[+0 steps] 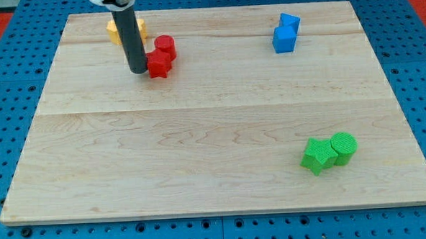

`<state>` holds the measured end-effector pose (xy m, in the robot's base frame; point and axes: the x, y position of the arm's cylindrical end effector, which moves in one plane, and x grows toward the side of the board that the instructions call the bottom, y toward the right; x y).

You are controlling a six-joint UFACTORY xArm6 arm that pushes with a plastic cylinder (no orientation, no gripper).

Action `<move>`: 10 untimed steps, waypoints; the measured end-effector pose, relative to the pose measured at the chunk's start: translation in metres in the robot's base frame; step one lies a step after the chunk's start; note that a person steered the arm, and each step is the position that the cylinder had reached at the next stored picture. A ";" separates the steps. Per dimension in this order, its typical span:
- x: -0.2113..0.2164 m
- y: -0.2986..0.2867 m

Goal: Move the red circle to the top of the board

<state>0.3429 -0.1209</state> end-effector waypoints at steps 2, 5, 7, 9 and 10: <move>-0.035 0.025; -0.043 0.042; -0.044 0.079; -0.055 0.110; -0.082 0.101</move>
<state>0.2607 -0.0197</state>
